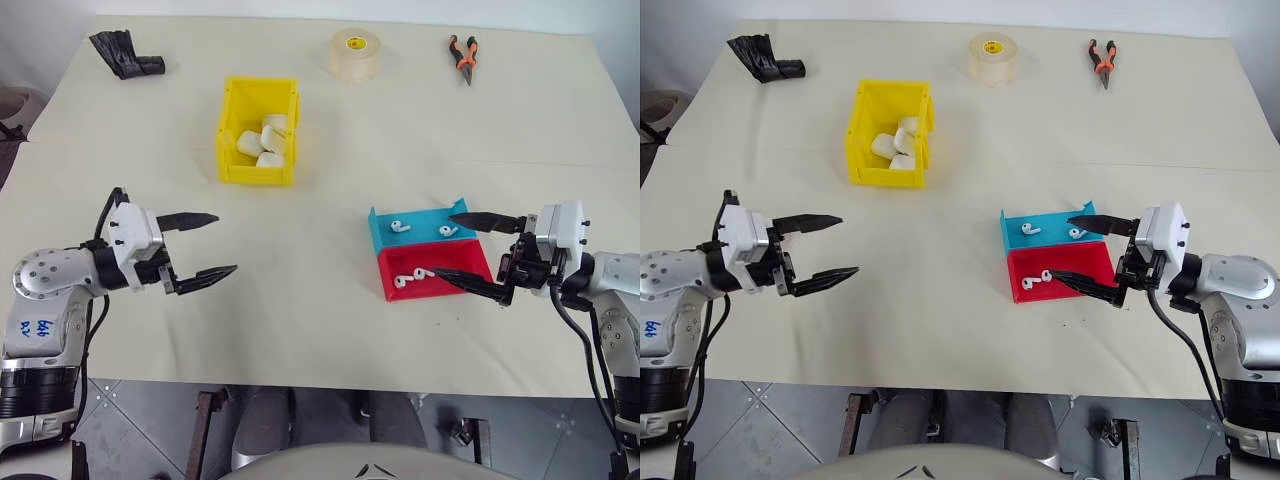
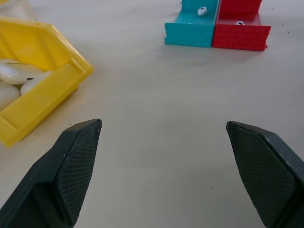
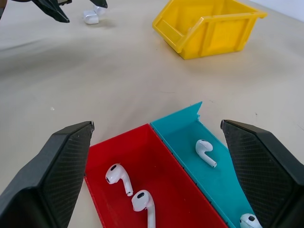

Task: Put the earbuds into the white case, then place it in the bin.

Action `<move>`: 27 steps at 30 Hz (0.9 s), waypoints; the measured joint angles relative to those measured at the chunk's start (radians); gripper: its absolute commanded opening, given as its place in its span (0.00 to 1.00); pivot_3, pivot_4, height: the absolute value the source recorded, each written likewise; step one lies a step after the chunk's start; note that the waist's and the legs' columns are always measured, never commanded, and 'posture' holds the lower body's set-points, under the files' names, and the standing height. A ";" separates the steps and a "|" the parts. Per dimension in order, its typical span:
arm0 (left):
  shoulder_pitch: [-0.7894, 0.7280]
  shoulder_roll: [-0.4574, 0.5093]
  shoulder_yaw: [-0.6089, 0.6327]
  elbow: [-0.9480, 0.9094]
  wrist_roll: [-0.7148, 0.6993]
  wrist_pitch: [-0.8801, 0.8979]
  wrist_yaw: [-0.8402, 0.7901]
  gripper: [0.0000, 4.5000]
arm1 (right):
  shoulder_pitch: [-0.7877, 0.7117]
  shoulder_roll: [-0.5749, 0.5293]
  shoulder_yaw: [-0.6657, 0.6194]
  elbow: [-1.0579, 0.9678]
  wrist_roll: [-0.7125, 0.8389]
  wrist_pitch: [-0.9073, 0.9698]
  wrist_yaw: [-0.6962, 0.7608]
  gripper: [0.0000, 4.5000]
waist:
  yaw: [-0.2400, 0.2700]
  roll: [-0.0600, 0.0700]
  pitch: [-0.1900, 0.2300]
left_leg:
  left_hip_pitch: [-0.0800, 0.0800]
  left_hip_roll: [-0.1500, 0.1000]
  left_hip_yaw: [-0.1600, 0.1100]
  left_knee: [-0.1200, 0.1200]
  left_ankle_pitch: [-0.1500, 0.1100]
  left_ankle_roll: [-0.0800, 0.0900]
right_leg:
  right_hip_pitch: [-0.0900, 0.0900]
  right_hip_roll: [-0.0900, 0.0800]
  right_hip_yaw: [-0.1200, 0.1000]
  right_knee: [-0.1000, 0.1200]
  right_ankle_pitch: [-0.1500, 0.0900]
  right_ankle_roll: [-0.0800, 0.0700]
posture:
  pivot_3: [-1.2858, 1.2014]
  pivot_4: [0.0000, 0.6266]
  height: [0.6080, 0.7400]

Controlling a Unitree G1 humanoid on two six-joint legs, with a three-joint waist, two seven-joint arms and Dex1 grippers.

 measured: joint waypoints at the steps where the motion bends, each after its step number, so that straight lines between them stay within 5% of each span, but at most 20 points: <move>1: 0.000 -0.001 0.000 0.000 0.000 0.000 0.004 0.99 | 0.000 0.000 0.000 0.000 0.000 0.000 0.000 1.00 | 0.000 0.000 0.000 | 0.000 0.000 0.000 0.000 0.000 0.000 | 0.000 0.000 0.000 0.000 0.000 0.000 | 0.52 0.24 1.00; 9: 0.020 -0.017 0.029 -0.067 -0.016 0.069 0.109 0.99 | -0.024 0.016 0.011 0.005 0.001 -0.017 0.020 1.00 | -0.003 0.000 0.000 | 0.000 0.000 0.000 0.000 0.000 0.000 | 0.000 0.000 0.000 0.000 0.000 0.000 | 0.52 0.24 1.00; 21: 0.398 -0.158 0.338 -0.406 -0.024 0.465 0.609 0.99 | -0.103 0.204 0.081 -0.051 0.052 -0.096 0.032 1.00 | 0.002 0.000 0.000 | 0.000 0.001 -0.003 0.001 0.000 0.000 | 0.002 0.000 0.000 0.000 0.000 0.000 | 0.52 0.24 1.00; 27: 0.372 -0.163 0.398 -0.438 -0.027 0.601 0.736 0.99 | -0.132 0.207 0.103 -0.040 0.047 -0.108 0.055 1.00 | 0.014 -0.001 0.000 | 0.000 0.000 -0.005 0.002 -0.001 -0.001 | 0.003 0.000 0.000 0.000 0.000 0.000 | 0.52 0.24 1.00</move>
